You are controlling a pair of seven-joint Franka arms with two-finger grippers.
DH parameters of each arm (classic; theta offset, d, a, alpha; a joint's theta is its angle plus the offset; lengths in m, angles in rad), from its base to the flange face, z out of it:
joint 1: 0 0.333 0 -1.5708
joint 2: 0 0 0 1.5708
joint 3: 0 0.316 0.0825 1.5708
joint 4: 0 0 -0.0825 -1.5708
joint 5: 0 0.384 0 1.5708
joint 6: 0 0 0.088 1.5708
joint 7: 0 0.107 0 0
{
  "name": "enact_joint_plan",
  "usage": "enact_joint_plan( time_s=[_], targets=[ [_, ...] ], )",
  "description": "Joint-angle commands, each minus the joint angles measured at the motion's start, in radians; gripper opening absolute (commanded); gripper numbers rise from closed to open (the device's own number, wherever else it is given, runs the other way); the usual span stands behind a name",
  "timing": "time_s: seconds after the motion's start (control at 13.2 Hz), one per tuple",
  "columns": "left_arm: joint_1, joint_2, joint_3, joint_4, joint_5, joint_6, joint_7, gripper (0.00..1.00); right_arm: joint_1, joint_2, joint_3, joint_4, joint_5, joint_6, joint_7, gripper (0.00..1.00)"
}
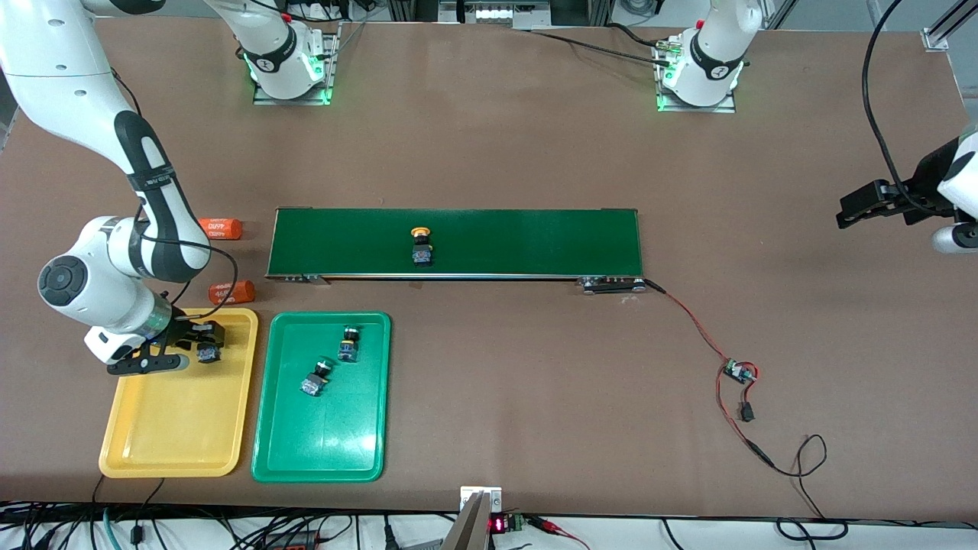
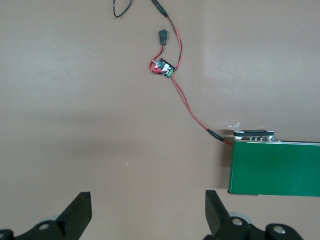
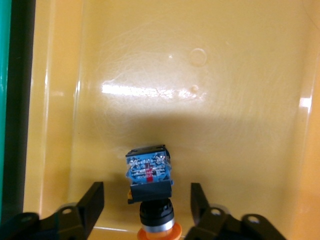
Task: Sort buttons by color to trays
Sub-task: 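Lower the orange button into the yellow tray and open the right gripper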
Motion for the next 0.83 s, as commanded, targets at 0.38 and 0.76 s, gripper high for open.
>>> enact_joint_plan(
  time_s=[0.38,0.76],
  targets=[
    [0.01,-0.022,-0.007,-0.016,0.014,0.005,0.009,1.0,0.002,-0.132,0.069,-0.13,0.021,-0.064,0.101,1.0],
    [0.014,-0.022,-0.005,-0.016,0.014,-0.001,0.009,1.0,0.007,-0.378,0.191,-0.339,0.021,-0.166,0.383,1.0]
  ],
)
